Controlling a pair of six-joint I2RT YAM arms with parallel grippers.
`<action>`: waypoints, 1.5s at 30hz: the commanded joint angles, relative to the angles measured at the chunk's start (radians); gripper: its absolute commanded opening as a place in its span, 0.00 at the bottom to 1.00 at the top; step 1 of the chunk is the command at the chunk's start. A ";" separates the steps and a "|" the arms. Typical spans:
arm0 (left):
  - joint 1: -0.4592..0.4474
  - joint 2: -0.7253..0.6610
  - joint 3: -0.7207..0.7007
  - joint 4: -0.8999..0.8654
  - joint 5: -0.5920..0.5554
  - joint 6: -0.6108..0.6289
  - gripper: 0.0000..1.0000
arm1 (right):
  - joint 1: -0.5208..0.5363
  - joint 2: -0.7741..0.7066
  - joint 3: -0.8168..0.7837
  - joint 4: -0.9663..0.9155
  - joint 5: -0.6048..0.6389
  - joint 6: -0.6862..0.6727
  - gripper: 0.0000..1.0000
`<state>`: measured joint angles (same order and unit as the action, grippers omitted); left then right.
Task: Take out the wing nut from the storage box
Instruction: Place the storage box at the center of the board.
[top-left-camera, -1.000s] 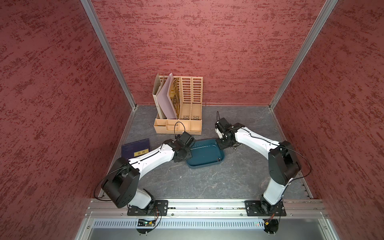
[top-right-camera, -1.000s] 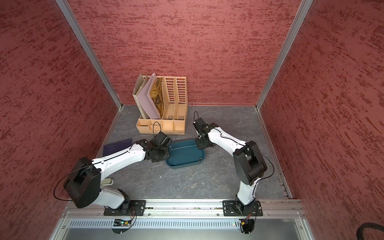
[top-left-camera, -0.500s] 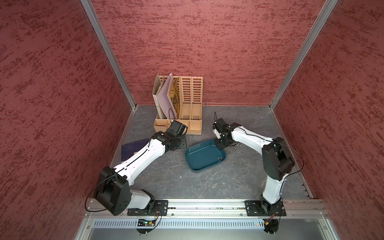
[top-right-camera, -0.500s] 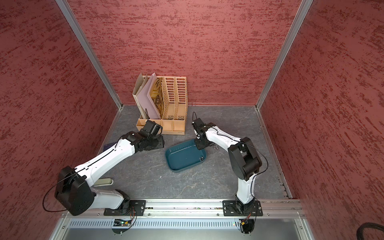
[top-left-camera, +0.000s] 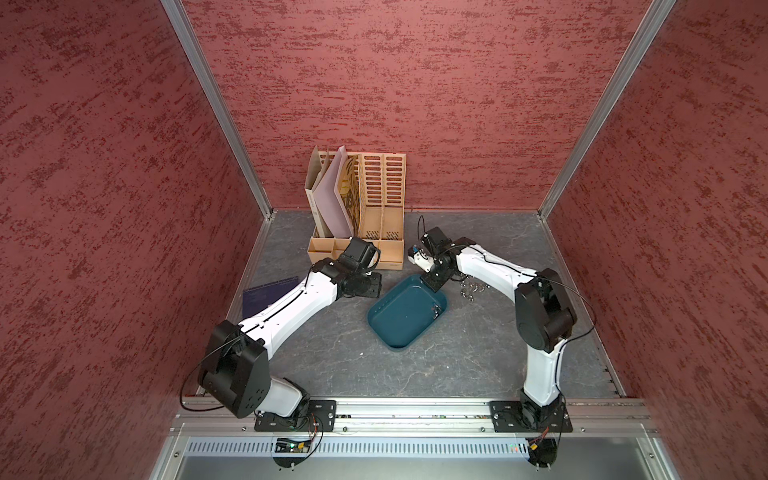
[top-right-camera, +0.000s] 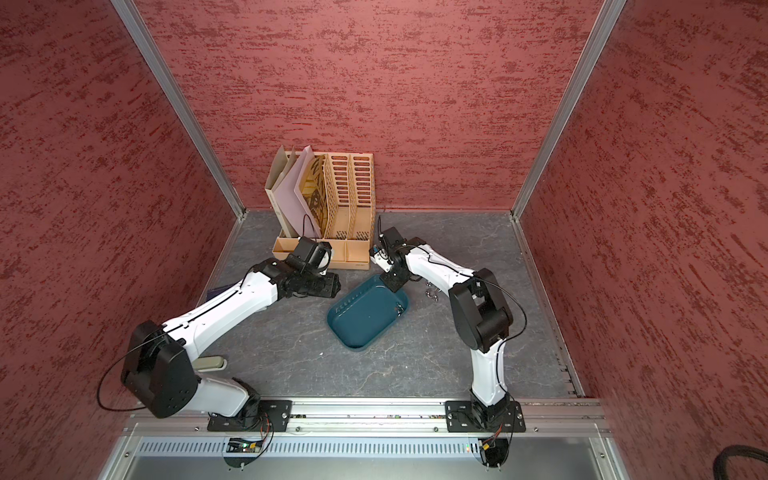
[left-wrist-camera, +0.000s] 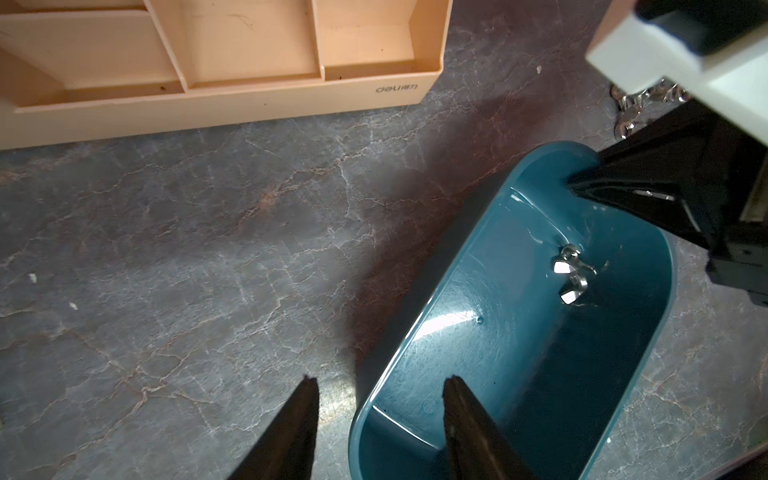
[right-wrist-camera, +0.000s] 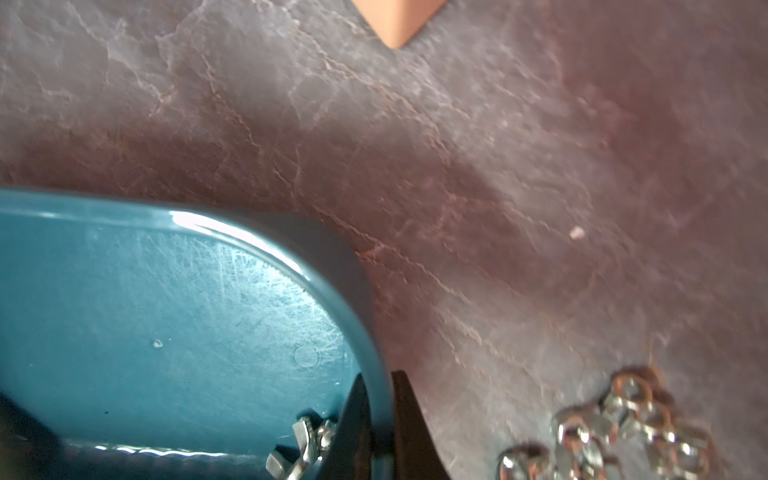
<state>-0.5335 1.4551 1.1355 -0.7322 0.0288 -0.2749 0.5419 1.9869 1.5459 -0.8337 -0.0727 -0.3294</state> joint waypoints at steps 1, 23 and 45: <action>-0.003 0.002 0.013 0.027 0.024 0.023 0.53 | 0.001 0.033 0.047 -0.060 -0.006 -0.147 0.05; 0.013 -0.025 -0.027 0.022 0.000 0.006 0.53 | 0.028 0.082 0.119 -0.021 -0.069 -0.571 0.06; 0.020 0.003 -0.003 0.009 -0.007 0.000 0.53 | 0.102 0.032 0.045 0.241 -0.057 -0.587 0.36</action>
<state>-0.5205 1.4532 1.1221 -0.7250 0.0307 -0.2733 0.6388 2.0773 1.6241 -0.6918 -0.1627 -0.9459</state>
